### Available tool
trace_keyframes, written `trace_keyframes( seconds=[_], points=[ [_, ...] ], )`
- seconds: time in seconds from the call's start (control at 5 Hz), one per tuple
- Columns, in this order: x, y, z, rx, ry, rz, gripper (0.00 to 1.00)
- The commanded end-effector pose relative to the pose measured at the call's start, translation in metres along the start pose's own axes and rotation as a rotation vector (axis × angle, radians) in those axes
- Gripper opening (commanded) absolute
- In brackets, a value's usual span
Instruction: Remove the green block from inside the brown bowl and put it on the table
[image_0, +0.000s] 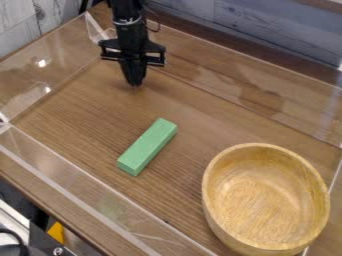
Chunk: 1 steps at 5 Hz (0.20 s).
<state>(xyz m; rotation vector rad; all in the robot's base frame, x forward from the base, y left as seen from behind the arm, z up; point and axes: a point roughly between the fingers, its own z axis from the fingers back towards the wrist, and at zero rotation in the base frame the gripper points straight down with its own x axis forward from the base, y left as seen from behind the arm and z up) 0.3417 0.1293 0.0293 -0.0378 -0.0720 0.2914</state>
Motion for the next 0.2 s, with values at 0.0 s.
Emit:
trace_keyframes(
  seconds=[0.0],
  points=[
    [0.0141, -0.0055, 0.0092, 0.007, -0.050, -0.014, 0.00]
  ],
)
